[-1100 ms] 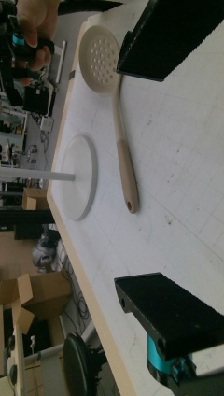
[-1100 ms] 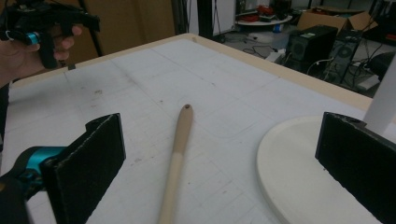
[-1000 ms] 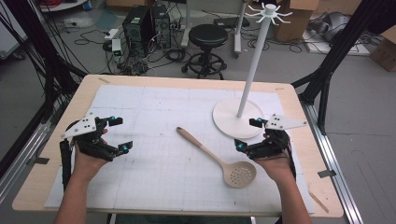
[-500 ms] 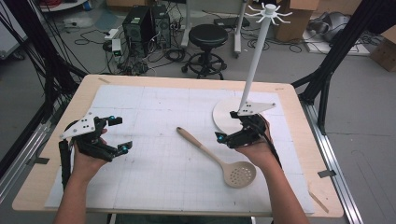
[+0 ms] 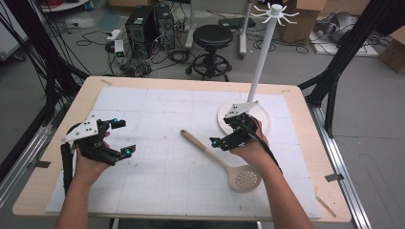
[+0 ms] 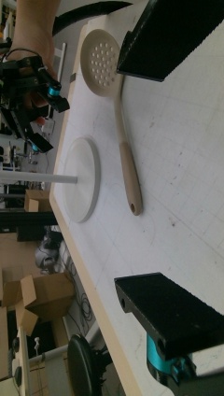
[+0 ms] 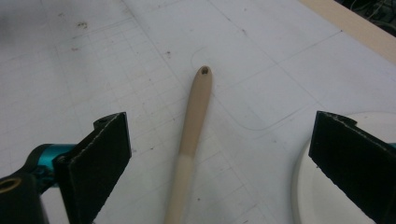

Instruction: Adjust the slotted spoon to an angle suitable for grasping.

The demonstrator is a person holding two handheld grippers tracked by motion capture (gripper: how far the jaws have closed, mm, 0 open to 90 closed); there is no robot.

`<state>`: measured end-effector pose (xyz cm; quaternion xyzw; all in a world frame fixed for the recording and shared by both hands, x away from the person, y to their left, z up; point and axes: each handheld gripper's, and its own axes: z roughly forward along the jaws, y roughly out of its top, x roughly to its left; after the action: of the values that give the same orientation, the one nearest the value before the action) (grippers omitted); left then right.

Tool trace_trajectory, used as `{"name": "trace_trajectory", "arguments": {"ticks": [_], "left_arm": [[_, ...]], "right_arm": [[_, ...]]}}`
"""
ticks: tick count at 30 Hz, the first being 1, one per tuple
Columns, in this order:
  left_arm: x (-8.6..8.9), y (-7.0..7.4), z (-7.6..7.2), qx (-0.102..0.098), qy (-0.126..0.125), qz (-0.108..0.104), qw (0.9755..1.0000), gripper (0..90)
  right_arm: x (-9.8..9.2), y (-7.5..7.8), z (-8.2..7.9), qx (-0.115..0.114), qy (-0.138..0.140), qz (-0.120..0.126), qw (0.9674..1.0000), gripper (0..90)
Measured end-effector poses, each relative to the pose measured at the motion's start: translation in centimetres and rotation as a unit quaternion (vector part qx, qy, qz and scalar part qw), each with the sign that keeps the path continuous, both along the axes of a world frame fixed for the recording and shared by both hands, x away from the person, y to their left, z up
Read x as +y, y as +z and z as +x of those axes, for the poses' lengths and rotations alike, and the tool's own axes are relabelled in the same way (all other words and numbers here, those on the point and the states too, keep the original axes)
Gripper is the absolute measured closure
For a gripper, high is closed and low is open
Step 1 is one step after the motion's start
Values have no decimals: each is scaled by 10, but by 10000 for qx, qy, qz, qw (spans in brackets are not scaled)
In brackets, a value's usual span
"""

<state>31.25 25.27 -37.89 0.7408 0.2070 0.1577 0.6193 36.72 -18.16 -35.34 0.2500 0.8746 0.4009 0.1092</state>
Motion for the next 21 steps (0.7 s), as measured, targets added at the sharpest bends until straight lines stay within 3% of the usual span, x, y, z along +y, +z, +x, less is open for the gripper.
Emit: {"name": "trace_trajectory", "arguments": {"ticks": [5, 13, 21], "left_arm": [[0, 0, 0, 4, 10, -1, 10000, 17], [0, 0, 0, -8, 13, 9, 10000, 17], [-1, -1, 0, 10, 16, 34, 10000, 17]], "right_arm": [[10, -6, 5, 199, 1, -400, 9990, 144], [18, -9, 9, 347, 27, -616, 9975, 165], [30, -20, 12, 536, 149, -994, 9935, 274]]}}
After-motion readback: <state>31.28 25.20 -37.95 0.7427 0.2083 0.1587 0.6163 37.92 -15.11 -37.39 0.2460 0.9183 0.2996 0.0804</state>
